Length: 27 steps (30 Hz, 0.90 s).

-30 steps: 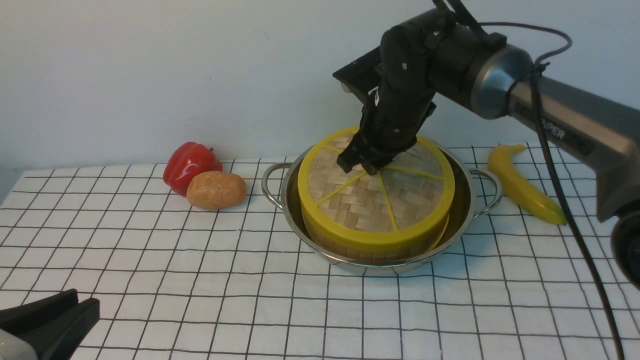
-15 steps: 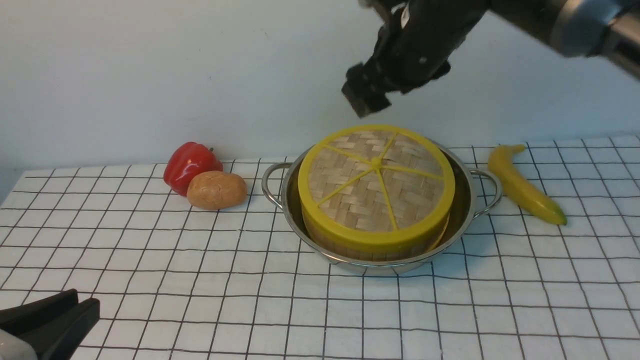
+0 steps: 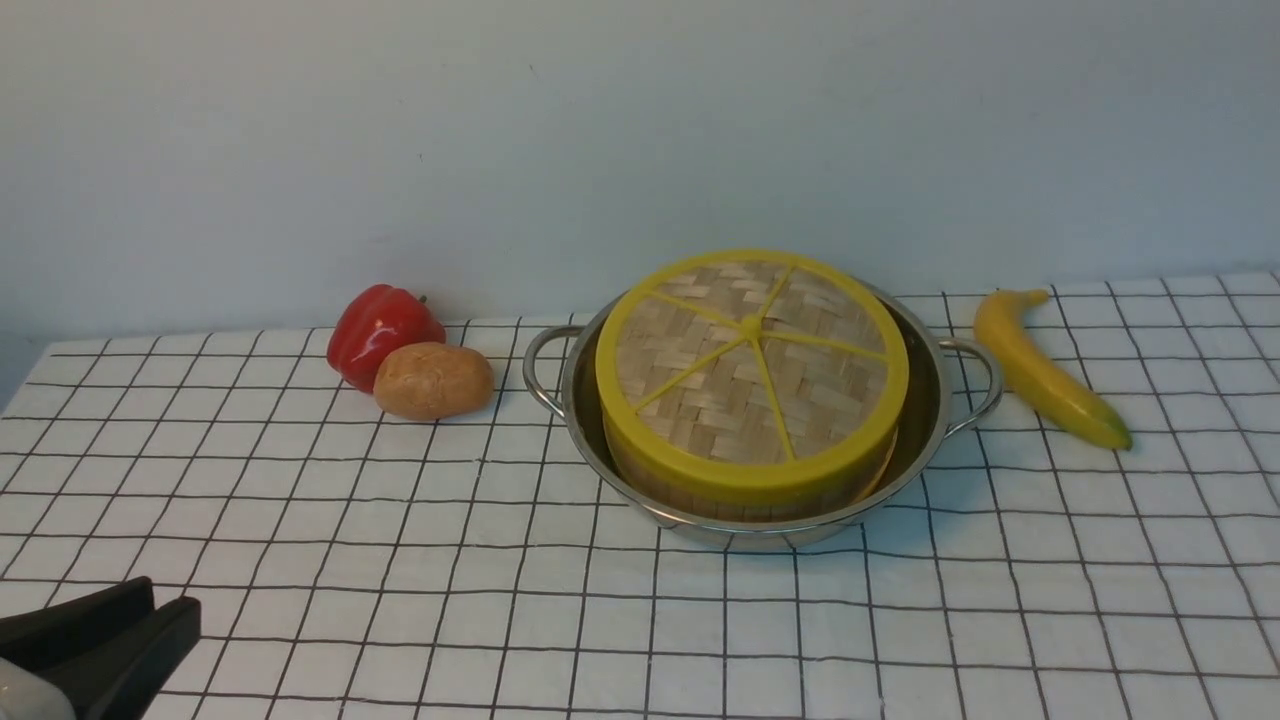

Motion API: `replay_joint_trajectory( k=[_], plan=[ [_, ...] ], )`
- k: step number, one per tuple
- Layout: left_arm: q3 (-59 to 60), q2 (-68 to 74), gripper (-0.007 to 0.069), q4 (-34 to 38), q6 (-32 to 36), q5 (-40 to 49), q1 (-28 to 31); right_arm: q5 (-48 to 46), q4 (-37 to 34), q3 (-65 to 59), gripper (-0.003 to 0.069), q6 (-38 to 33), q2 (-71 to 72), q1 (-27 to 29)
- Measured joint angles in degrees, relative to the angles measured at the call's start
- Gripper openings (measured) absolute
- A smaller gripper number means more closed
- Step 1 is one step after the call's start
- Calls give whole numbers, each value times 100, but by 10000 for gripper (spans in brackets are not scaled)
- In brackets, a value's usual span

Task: Place the steamer in the pot on the white tablecloth, and put the lid on the steamer.

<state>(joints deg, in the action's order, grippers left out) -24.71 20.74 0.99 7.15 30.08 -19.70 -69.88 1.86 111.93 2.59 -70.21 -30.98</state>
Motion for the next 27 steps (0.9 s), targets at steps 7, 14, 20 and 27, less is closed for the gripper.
replay_joint_trajectory(
  k=[7, 14, 20, 27],
  plan=[
    [0, 0, 169, -10, 0, 0, 0, -24, -6, -2014, -15, 56, 1470, 0],
    [0, 0, 169, -10, 0, 0, 0, 1836, -186, -4689, -15, 142, 3193, 0],
    [0, 0, 179, -10, 0, 0, 0, 3443, -248, -6564, -13, 142, 4042, 0],
    [0, 0, 190, -13, 0, 0, 0, 4224, -837, -7834, -8, 154, 4317, 0]
  ],
)
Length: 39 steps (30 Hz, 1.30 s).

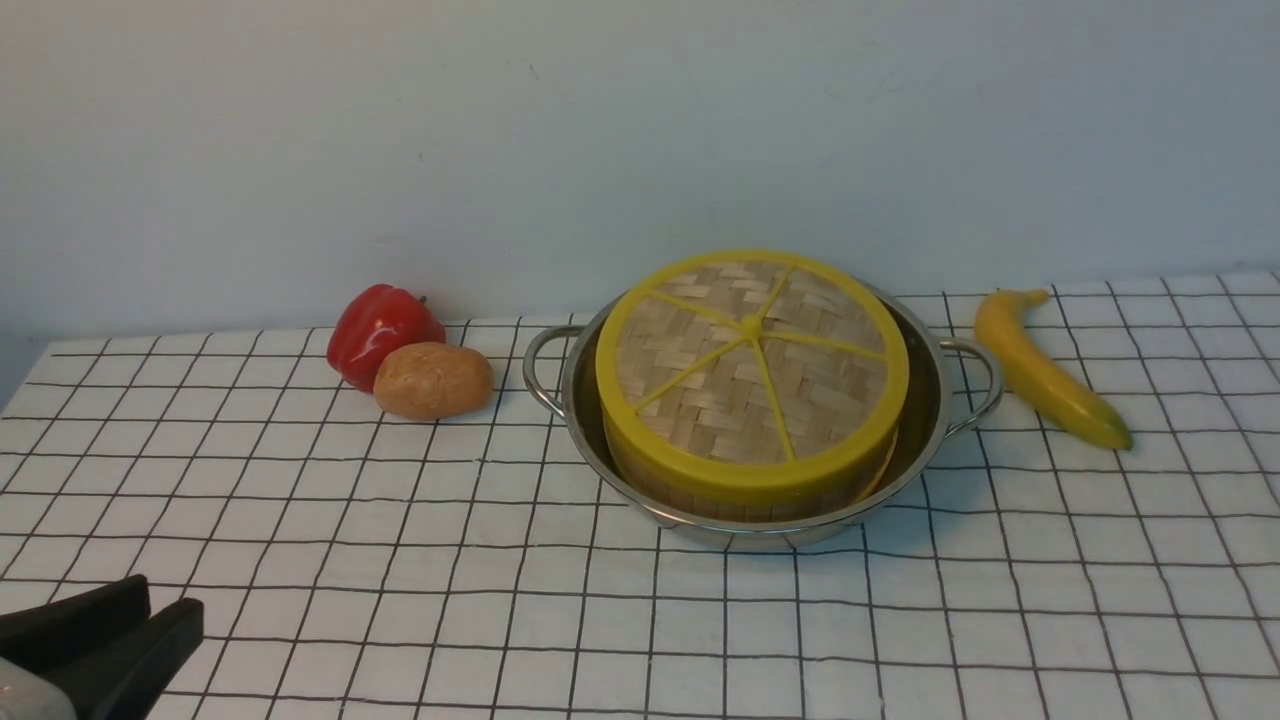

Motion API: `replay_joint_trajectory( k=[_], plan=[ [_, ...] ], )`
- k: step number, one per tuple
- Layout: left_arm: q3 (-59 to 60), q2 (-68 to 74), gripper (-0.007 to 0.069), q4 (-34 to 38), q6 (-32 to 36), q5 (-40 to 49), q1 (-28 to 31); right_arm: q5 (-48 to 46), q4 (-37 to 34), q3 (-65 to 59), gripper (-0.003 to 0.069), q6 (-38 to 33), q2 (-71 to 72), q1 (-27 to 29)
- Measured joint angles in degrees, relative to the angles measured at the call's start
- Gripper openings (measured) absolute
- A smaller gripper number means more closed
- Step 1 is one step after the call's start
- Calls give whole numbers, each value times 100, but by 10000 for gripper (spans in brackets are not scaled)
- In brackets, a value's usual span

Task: Place the steamer in the pot on the white tablecloth, and put the lid on the steamer.

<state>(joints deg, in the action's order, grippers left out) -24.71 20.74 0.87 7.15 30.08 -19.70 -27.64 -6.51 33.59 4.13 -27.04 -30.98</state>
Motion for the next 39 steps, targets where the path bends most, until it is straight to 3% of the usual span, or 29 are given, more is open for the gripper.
replay_joint_trajectory(
  k=[11, 18, 25, 33, 39],
  plan=[
    [0, 0, 206, 0, 0, 0, 0, -334, 422, -203, 0, 2, 130, 111],
    [0, 0, 215, 0, 0, 0, 0, -319, 614, -842, 8, 2, 942, 1951],
    [0, 0, 223, 0, 0, 0, 0, 181, 650, -2103, 25, 2, 1915, 3229],
    [0, 0, 232, 0, 0, 0, 0, 671, 536, -3240, 49, 7, 2638, 3422],
    [0, 0, 232, 0, 0, 0, 0, 752, 297, -3400, 73, 7, 2674, 3422]
  ],
)
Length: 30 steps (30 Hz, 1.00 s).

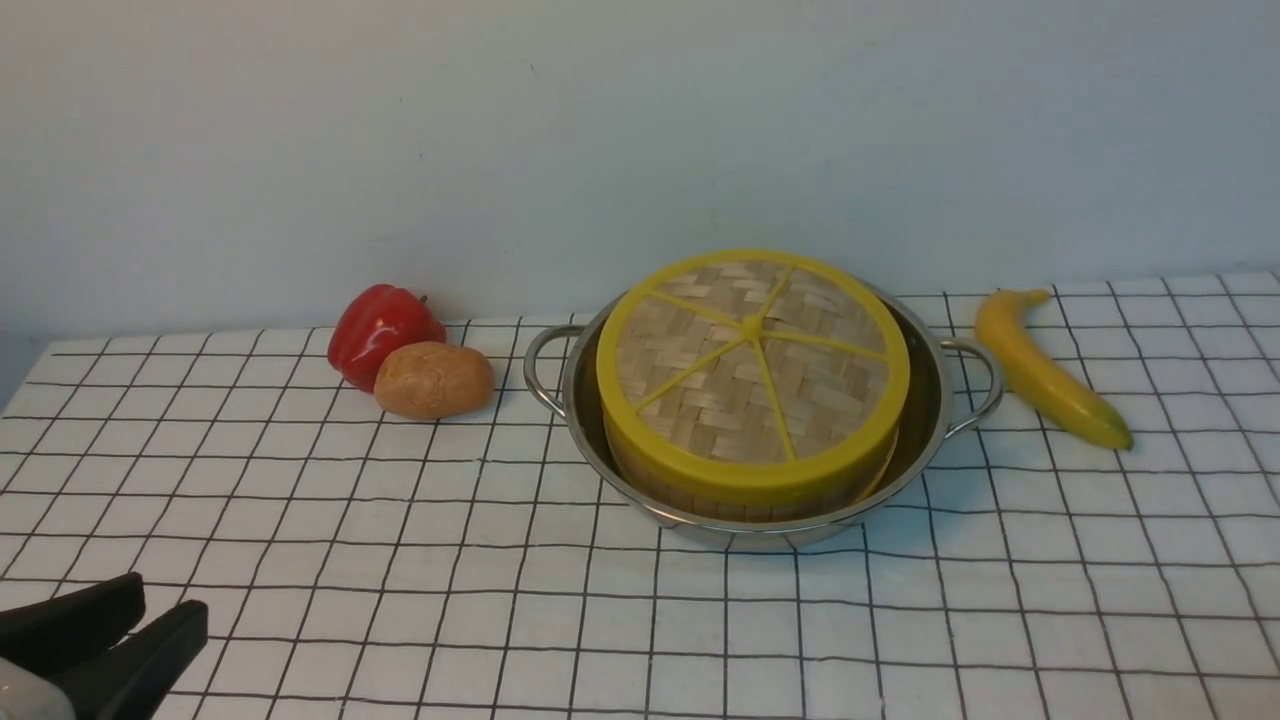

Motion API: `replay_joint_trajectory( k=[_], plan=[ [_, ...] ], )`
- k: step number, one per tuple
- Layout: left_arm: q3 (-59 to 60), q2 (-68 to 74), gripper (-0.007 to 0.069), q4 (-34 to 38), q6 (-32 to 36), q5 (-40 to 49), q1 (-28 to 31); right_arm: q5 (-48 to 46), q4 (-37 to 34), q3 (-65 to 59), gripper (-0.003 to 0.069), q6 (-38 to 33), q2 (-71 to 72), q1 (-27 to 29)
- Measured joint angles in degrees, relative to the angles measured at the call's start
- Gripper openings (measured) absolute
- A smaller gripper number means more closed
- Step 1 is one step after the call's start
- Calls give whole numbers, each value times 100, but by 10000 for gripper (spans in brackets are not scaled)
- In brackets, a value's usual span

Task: Place the steamer in the pot on the white tablecloth, and put the lid on the steamer.

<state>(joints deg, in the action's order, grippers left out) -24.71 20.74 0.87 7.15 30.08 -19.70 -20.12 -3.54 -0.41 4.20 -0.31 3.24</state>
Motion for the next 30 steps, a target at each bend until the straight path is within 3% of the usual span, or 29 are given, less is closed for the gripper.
replay_joint_trajectory(
  k=[19, 23, 27, 30],
  plan=[
    [0, -52, 243, -87, 22, 0, 44, 6, -64, -2, 131, 0, 0, 0],
    [25, -379, 243, -125, 121, -12, 543, 6, -64, -7, 138, 0, 0, 0],
    [490, -880, 243, -142, 166, -306, 1788, 6, -64, -7, 149, 0, 0, 0],
    [1087, -1169, 243, -142, 166, -570, 2388, 6, -64, -7, 160, 0, 0, 0]
  ],
)
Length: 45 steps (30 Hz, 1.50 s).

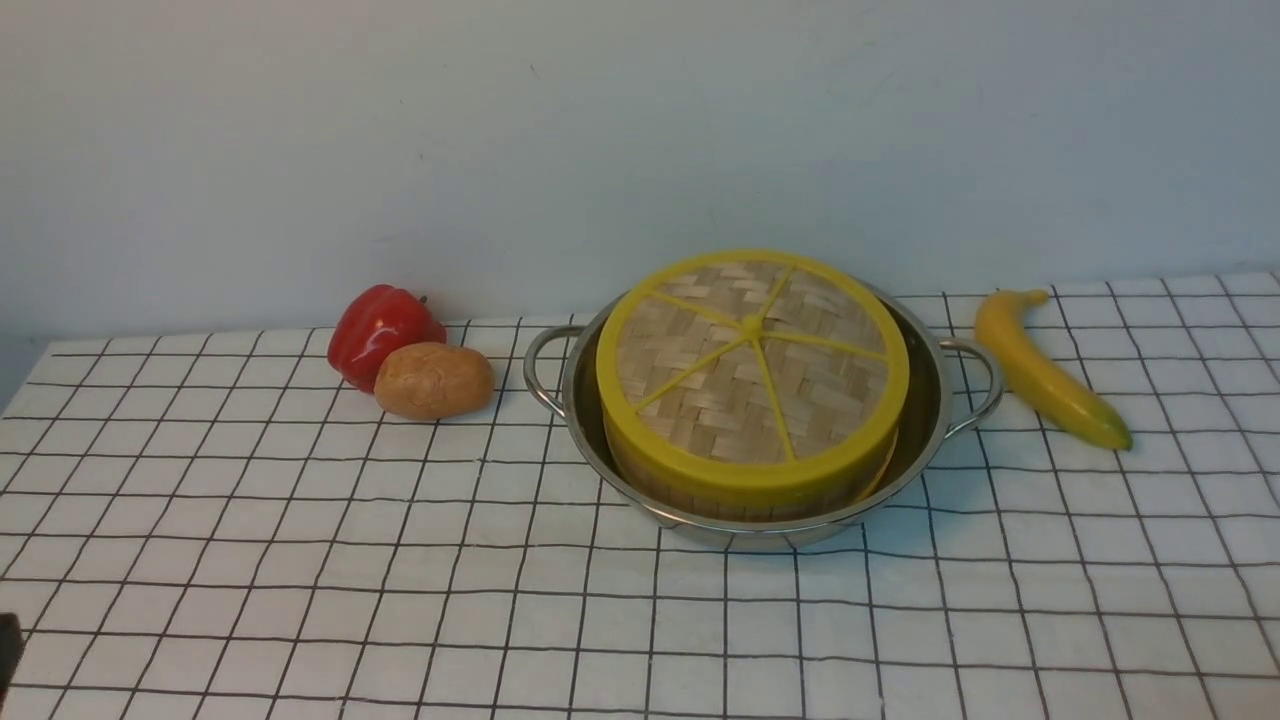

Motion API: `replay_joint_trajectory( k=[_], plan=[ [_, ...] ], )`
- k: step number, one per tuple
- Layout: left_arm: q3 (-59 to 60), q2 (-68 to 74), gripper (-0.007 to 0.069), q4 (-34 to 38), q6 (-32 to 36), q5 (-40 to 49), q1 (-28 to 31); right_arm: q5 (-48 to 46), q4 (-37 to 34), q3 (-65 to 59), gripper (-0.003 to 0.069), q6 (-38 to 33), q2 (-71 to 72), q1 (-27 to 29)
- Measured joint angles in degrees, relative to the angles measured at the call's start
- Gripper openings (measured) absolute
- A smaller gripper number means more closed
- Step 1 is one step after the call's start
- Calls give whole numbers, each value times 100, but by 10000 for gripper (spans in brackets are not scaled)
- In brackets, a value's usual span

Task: Place the steamer in the pot on the white tablecloth, and put the lid on the steamer.

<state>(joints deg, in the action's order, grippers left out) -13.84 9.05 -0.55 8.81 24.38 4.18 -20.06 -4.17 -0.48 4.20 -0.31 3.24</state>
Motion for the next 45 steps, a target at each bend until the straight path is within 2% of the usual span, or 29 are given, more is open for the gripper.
replay_joint_trajectory(
  k=[3, 5, 11, 27, 45],
  plan=[
    [529, -202, 243, 55, 0, -267, 264, 0, 0, 0, 166, 0, 0, 0],
    [1100, -404, 243, 117, 0, -772, 343, 0, 0, 0, 174, 0, 0, 0],
    [1425, -584, 243, 366, -138, -1465, 347, 0, 0, 0, 197, 0, 0, 0],
    [1425, -801, 243, 411, -168, -1537, 228, 0, 0, 0, 237, 0, 0, 0],
    [1425, -801, 243, 416, -168, -1537, 228, 0, -12, 0, 240, 0, 0, 0]
  ],
)
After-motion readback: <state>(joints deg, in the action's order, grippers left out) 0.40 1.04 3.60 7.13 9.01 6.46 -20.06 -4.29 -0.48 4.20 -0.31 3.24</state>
